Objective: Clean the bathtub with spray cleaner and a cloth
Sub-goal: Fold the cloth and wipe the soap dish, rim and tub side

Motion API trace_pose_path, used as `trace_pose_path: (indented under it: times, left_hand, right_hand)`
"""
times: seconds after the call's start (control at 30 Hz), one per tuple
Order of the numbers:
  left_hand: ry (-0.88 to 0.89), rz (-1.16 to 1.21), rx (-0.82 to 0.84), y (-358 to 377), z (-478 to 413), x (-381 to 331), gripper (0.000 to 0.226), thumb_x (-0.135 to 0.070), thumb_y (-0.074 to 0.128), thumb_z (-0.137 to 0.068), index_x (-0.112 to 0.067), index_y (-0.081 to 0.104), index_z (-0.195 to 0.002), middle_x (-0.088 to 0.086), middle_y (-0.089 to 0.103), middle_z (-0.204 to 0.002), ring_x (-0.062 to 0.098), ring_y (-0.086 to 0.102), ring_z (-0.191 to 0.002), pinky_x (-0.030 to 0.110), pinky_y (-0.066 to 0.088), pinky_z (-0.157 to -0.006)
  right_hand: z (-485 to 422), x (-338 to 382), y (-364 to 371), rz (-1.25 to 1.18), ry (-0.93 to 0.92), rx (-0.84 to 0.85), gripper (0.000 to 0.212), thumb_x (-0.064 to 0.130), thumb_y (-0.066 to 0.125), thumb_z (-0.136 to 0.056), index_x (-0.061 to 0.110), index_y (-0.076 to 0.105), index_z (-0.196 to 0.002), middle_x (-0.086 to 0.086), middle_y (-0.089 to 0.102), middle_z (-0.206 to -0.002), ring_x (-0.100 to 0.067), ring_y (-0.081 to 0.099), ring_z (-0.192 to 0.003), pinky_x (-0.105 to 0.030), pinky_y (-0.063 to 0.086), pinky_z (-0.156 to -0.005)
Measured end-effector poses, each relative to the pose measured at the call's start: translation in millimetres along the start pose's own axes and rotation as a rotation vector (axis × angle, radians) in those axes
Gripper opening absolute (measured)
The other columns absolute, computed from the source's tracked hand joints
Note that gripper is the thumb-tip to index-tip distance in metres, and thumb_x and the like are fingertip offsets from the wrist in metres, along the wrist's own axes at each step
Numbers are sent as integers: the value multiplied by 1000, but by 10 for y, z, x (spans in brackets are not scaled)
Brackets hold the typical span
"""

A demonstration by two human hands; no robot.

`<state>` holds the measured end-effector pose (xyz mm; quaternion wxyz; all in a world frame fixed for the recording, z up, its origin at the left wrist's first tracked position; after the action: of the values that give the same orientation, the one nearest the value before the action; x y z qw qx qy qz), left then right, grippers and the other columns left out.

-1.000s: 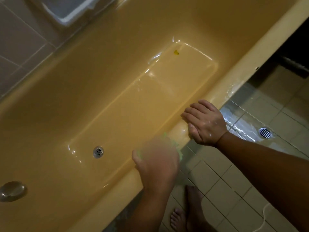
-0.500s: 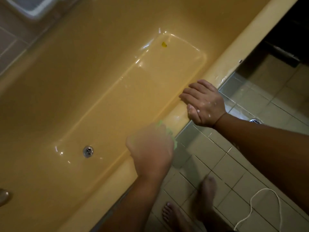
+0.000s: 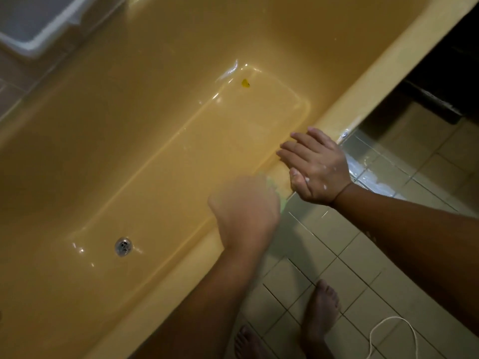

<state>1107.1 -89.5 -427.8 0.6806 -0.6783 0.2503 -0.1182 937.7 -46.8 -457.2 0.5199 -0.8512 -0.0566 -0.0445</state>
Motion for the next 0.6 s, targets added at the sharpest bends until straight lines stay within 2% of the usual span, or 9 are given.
trace_pose_path:
  times: [0.13, 0.33, 0.5, 0.6]
  left_hand:
    - [83, 48, 60, 196, -474, -421, 31, -47, 39, -99, -28, 61, -108, -1, 64, -104, 27, 60, -96, 48, 39, -86]
    - [-39, -128, -48, 17, 241, -120, 33, -46, 50, -97, -30, 66, -121, 1, 64, -123, 26, 59, -107, 54, 36, -98]
    - [74, -18, -27, 175, -459, -638, 31, -45, 45, -95, -27, 64, -110, 1, 63, -105, 29, 59, -95, 50, 39, -88]
    - [121, 10, 45, 269, -672, -807, 34, -47, 38, -98, -27, 61, -113, 0, 62, -108, 28, 59, -98, 51, 40, -88]
  right_hand:
    - [38, -147, -14, -15, 73, -21, 49, 25, 34, -100, 4, 70, -125, -14, 69, -126, -37, 59, -130, -56, 36, -116]
    - [89, -313, 7, -29, 57, -40, 50, 26, 34, -98, 7, 71, -128, -12, 70, -126, -36, 58, -132, -55, 37, -116]
    - [73, -431, -18, -34, 74, -81, 50, 27, 33, -99, 7, 72, -124, -12, 70, -124, -36, 59, -130, -54, 35, -118]
    - [76, -612, -53, -27, 92, -61, 50, 26, 33, -100, 6, 70, -127, -13, 69, -126, -35, 57, -133, -55, 35, -119]
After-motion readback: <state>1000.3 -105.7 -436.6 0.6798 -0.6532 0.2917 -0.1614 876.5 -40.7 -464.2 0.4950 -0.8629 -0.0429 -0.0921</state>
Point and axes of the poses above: each hand's wrist, its own z-axis away from the middle knuckle, its own y-axis out of the palm, x = y × z, the point moved 6 cm from there along -z, towards the middle knuckle
